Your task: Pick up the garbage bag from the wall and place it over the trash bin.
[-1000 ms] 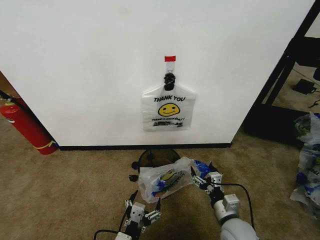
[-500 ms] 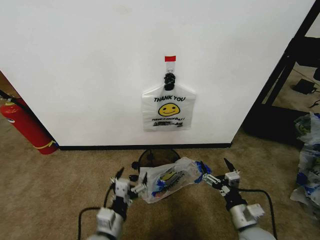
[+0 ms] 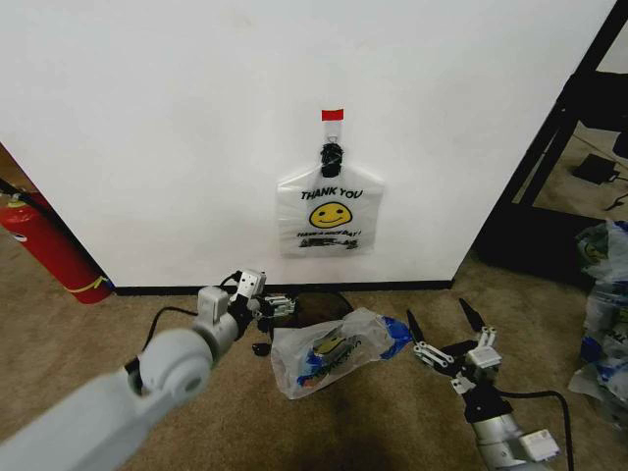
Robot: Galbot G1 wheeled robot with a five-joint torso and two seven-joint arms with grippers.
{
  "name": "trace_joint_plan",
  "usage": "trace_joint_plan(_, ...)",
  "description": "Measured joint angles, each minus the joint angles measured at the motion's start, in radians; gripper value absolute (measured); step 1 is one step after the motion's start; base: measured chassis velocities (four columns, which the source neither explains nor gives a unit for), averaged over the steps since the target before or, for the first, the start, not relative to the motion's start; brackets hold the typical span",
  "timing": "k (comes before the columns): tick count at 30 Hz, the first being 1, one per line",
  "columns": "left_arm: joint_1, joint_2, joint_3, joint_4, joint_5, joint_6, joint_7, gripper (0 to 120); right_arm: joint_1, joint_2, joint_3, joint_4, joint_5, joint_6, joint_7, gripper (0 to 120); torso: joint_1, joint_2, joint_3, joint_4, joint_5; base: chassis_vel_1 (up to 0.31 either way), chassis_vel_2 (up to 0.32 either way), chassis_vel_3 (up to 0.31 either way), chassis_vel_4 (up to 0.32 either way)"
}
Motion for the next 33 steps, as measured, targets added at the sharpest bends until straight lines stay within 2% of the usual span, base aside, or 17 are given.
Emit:
trace_joint_plan(1, -0.054, -0.016, 0.035, 0.030, -0.032, 0.048, 0.006, 100, -0.015, 0.006, 0.006, 0.011, -0.004, 0.001, 0.000, 100, 0.000, 0.000, 0.000, -0.0004, -0.0003, 0.000, 0.000, 0.000, 0.000)
trace_joint_plan(5, -0.183, -0.081, 0.155, 0.134, -0.080, 0.136, 0.013, 100, -0.041, 0.014, 0.019, 0.042, -0.007, -0.003, 0.003, 100, 0.000, 0.000, 0.000, -0.0001, -0.0005, 0.000, 0.000, 0.000, 0.000)
trace_joint_plan(11, -0.285, -0.132, 0.255, 0.236, -0.077, 0.182, 0.031, 100, -0.045, 0.017, 0.034, 0.068, -0.007, -0.027, 0.018, 100, 0.000, 0.000, 0.000, 0.0004, -0.0001, 0.000, 0.000, 0.000, 0.000)
trace_joint_plan(13, -0.345, -0.152, 0.306, 0.285, -0.062, 0.188, 0.046, 100, -0.052, 0.020, 0.046, 0.084, -0.005, -0.033, 0.023, 100, 0.000, 0.000, 0.000, 0.0004, 0.0001, 0.000, 0.000, 0.000, 0.000)
trace_joint_plan(15, -0.364, -0.161, 0.320, 0.307, -0.059, 0.188, 0.051, 100, -0.054, 0.022, 0.050, 0.089, -0.004, -0.033, 0.024, 100, 0.000, 0.000, 0.000, 0.0004, 0.0001, 0.000, 0.000, 0.000, 0.000)
trace_joint_plan(20, -0.444, -0.227, 0.387, 0.460, -0.027, 0.186, 0.096, 100, -0.073, 0.026, 0.076, 0.103, 0.008, -0.033, 0.024, 100, 0.000, 0.000, 0.000, 0.0000, 0.0000, 0.000, 0.000, 0.000, 0.000)
trace_joint_plan(24, -0.452, -0.241, 0.403, 0.490, -0.027, 0.185, 0.105, 98, -0.077, 0.025, 0.090, 0.102, 0.016, -0.033, 0.025, 100, 0.000, 0.000, 0.000, 0.0005, 0.0000, 0.000, 0.000, 0.000, 0.000)
trace_joint_plan(29, -0.455, -0.266, 0.434, 0.531, -0.018, 0.182, 0.106, 90, -0.075, 0.020, 0.096, 0.093, 0.025, -0.038, 0.032, 100, 0.000, 0.000, 0.000, 0.0002, -0.0002, 0.000, 0.000, 0.000, 0.000)
trace_joint_plan(33, -0.462, -0.275, 0.470, 0.556, -0.009, 0.181, 0.130, 73, -0.069, 0.019, 0.091, 0.088, 0.025, -0.047, 0.037, 100, 0.000, 0.000, 0.000, 0.0003, -0.0002, 0.000, 0.000, 0.000, 0.000)
